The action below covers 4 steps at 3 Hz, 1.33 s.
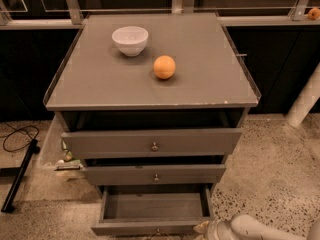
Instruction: Close bottom drawer
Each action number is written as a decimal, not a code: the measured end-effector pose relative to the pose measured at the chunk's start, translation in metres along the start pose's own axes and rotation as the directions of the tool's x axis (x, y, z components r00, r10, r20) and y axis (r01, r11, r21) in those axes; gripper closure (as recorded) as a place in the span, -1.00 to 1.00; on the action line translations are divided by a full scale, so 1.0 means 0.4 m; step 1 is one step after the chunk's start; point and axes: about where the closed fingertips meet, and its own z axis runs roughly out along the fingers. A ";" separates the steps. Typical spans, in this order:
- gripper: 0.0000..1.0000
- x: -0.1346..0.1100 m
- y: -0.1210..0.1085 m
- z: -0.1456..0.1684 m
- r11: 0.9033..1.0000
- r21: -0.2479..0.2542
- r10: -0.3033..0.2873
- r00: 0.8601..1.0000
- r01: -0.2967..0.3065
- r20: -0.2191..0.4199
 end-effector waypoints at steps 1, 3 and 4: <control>-1.00 -0.013 -0.017 0.010 0.999 0.000 -0.033 0.999 0.033 0.002; -0.61 -0.092 -0.142 0.025 0.994 0.053 -0.094 0.995 0.093 0.026; -0.67 -0.141 -0.247 0.042 0.988 0.091 -0.131 0.991 0.128 0.032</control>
Offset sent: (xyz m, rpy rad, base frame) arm 0.1068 -0.0015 0.0129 -0.0443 -0.1733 0.0333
